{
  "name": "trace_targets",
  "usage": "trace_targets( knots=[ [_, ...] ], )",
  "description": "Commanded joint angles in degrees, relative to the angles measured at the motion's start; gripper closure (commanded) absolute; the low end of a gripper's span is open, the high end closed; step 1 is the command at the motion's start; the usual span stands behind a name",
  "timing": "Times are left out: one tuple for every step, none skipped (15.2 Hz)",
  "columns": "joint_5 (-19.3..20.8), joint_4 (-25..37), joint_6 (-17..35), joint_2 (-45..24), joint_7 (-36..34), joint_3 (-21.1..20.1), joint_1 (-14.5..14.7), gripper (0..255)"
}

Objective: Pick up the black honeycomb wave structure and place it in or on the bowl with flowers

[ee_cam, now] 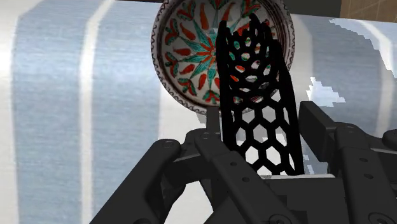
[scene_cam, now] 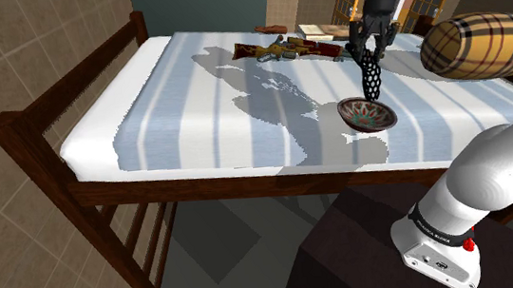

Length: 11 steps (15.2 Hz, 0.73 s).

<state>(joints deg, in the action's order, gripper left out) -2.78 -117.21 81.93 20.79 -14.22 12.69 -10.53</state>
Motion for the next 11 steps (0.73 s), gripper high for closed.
trace_targets(
  knots=[
    [0.45,-4.15,-0.79,5.11,-1.13,-0.82,-0.15,255],
    [0.55,-5.81,-1.36,7.40,-1.65,-1.23,-0.25,255],
    [0.61,-7.40,-1.99,9.67,-2.18,-1.64,-0.36,255],
    [0.63,-8.92,-2.70,11.95,-2.69,-2.06,-0.47,255],
    [0.63,-9.06,-2.77,12.16,-2.73,-2.11,-0.50,255],
    [0.67,-9.94,-2.02,12.29,-2.66,-2.09,-0.53,255],
    [0.72,-10.80,-1.29,12.42,-2.59,-2.07,-0.57,255],
    [0.77,-11.64,-0.56,12.51,-2.52,-2.04,-0.60,255],
    [0.81,-12.48,0.19,12.61,-2.45,-2.01,-0.64,255],
    [0.86,-13.31,0.93,12.69,-2.38,-1.97,-0.67,255],
    [0.90,-14.13,1.68,12.75,-2.30,-1.94,-0.70,255]
  ],
)
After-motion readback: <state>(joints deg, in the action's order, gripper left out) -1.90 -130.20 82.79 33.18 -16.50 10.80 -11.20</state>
